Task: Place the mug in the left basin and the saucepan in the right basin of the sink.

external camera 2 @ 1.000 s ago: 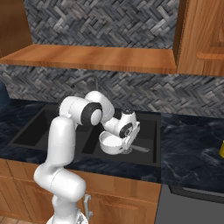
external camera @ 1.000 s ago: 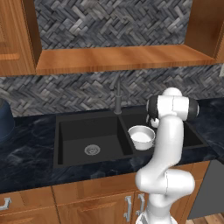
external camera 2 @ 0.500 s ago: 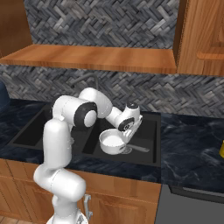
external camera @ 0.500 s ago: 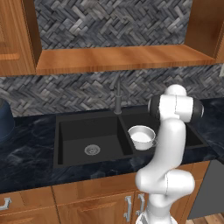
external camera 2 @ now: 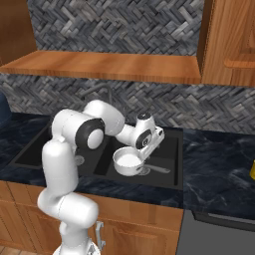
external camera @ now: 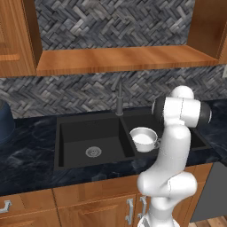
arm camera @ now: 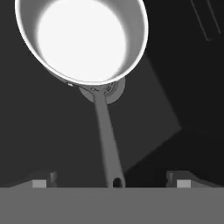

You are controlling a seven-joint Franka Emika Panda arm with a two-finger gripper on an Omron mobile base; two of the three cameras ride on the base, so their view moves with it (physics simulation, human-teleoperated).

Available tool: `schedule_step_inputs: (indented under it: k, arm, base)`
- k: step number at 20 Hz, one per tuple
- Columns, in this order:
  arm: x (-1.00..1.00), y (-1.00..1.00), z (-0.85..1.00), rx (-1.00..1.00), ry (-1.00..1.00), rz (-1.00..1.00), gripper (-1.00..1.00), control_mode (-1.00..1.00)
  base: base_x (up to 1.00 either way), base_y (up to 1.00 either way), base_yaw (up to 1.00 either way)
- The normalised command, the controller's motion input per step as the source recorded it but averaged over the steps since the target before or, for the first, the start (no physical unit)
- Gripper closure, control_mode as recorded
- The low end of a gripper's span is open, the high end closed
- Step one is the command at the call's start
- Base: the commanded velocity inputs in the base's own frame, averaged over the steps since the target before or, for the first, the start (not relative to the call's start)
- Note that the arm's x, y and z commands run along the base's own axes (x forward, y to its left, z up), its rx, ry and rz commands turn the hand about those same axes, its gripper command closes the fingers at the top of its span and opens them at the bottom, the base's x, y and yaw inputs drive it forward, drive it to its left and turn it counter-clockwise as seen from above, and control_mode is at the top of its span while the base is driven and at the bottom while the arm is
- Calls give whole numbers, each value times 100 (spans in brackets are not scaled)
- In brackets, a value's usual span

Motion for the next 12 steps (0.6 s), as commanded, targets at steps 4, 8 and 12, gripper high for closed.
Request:
schedule_step_inputs:
  k: [4, 8, 12]
  arm:
    - [-36, 0, 42, -13, -9, -20, -100, -100]
    - [-18, -22, 54, -6, 0, -25, -100, -100]
    - [-11, -24, 52, 8, 8, -32, -100, -100]
  base:
    - [0, 0, 0]
    - [0, 0, 0]
    - [0, 0, 0]
